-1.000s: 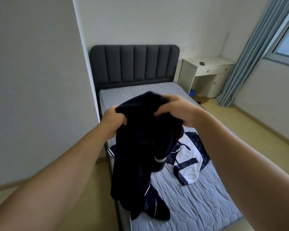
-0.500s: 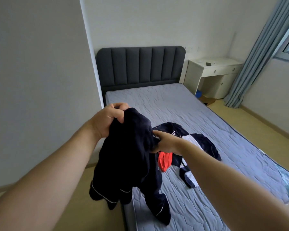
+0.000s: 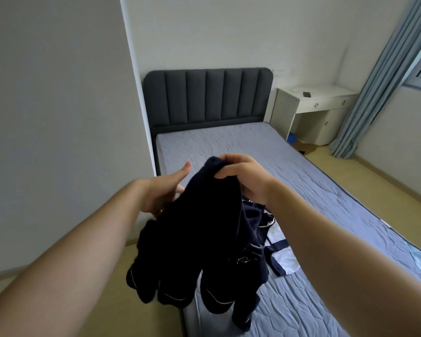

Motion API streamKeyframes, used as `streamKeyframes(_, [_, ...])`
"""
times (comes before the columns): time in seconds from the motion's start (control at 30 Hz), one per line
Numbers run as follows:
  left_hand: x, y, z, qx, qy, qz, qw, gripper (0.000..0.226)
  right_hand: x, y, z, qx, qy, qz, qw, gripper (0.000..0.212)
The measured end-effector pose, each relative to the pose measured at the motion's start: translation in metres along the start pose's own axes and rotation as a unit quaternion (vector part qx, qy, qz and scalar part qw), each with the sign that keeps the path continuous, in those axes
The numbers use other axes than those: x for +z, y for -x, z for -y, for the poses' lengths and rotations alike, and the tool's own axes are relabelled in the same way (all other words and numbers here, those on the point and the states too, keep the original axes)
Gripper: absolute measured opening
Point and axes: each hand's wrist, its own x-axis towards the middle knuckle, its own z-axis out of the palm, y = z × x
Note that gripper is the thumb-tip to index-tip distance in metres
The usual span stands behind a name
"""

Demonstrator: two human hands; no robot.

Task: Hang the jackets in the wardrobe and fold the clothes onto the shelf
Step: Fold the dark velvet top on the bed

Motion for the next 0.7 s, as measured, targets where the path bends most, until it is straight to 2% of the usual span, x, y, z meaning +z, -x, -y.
streamKeyframes(0.03, [0.007, -0.004, 0.0, 0.003, 0.028, 0.0, 1.0, 0.097, 0.004, 0.001, 0.004, 0.008, -0.005, 0.026, 1.0, 0.032])
streamKeyframes(0.1, [0.021, -0.011, 0.001, 0.025, 0.054, 0.0, 0.998, 0.058, 0.013, 0.001, 0.006, 0.021, 0.021, 0.058, 0.998, 0.037])
streamKeyframes(0.13, [0.028, -0.014, 0.0, 0.029, 0.05, -0.017, 0.998, 0.039, 0.018, 0.002, 0.006, 0.029, 0.042, 0.066, 0.997, 0.038])
streamKeyframes(0.2, [0.036, -0.018, -0.003, 0.042, 0.051, -0.088, 0.994, 0.019, 0.025, 0.007, 0.004, 0.049, 0.07, 0.075, 0.993, 0.04])
streamKeyframes(0.27, [0.042, -0.02, -0.007, 0.069, 0.072, -0.172, 0.98, 0.015, 0.025, 0.012, -0.002, 0.087, 0.078, 0.084, 0.99, 0.042])
streamKeyframes(0.3, [0.044, -0.021, -0.009, 0.085, 0.104, -0.189, 0.973, 0.019, 0.024, 0.015, -0.005, 0.113, 0.085, 0.087, 0.986, 0.043])
streamKeyframes(0.4, [0.045, -0.021, -0.018, 0.117, 0.233, -0.191, 0.946, 0.027, 0.018, 0.024, -0.015, 0.201, 0.096, 0.139, 0.965, 0.046])
streamKeyframes(0.47, [0.047, -0.014, -0.023, 0.155, 0.242, -0.145, 0.947, 0.027, 0.013, 0.028, -0.022, 0.255, 0.094, 0.164, 0.948, 0.046])
streamKeyframes(0.53, [0.049, -0.006, -0.028, 0.217, 0.16, -0.122, 0.955, 0.017, 0.007, 0.029, -0.028, 0.278, 0.152, 0.122, 0.941, 0.034])
streamKeyframes(0.6, [0.05, 0.0, -0.032, 0.269, 0.055, -0.145, 0.951, 0.011, 0.001, 0.026, -0.037, 0.275, 0.247, 0.026, 0.929, 0.018])
streamKeyframes(0.63, [0.051, 0.003, -0.033, 0.284, 0.021, -0.159, 0.945, 0.015, -0.003, 0.023, -0.043, 0.271, 0.3, -0.029, 0.914, 0.021])
streamKeyframes(0.7, [0.053, 0.009, -0.035, 0.31, -0.005, -0.167, 0.936, 0.017, -0.008, 0.019, -0.053, 0.255, 0.385, -0.113, 0.88, 0.057])
